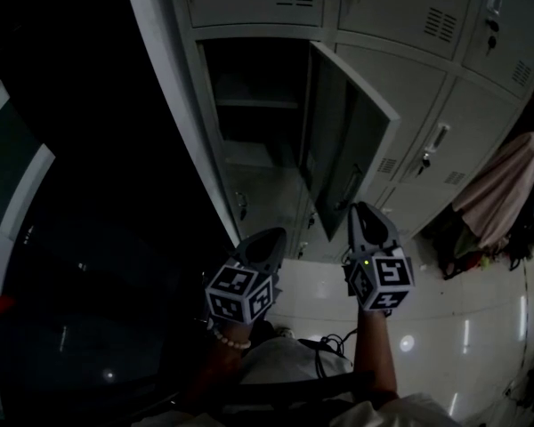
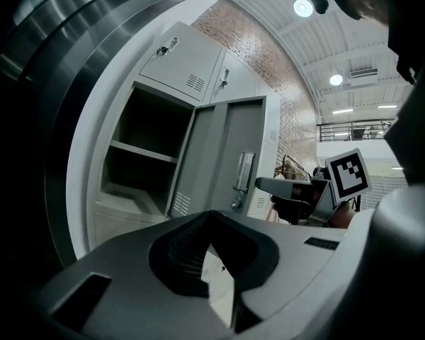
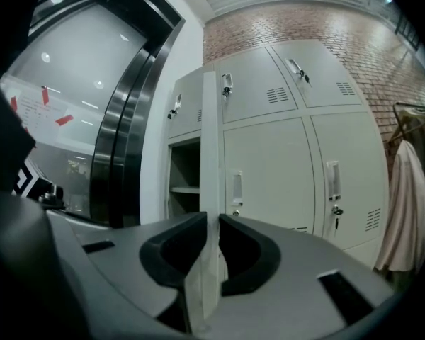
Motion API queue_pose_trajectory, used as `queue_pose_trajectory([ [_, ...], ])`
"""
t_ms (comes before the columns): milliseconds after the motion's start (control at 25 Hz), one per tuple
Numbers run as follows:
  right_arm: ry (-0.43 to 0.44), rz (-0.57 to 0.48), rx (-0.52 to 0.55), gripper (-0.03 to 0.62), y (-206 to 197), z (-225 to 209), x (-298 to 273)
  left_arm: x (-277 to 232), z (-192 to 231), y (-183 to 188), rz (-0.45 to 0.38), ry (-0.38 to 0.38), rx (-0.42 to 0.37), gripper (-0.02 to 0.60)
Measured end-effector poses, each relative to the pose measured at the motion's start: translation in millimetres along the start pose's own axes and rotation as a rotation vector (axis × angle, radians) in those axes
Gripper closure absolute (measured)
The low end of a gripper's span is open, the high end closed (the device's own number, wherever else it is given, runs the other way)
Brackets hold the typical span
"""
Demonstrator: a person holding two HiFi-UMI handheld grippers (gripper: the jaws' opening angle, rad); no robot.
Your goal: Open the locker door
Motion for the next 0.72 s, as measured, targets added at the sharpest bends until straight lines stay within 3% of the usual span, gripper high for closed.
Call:
queue_pose_trajectory([
  [240,-0.004,0.003,0.018,0.533,2,3,0,1,4,1,0.000,0.008,0.003,0.584],
  [720,0.082,0.009,0.054,0.536,17,17,11,10,10,5,-0.018,0.047,0.012,0.584],
])
Point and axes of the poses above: the fingertips, and each gripper's own axes: x backward along the fingers, z to its left, y out of its top, the point moved 8 cm from there along x, backward along the fingers, and after that the axes turned 11 degrees about y, right-handed, at the moved point
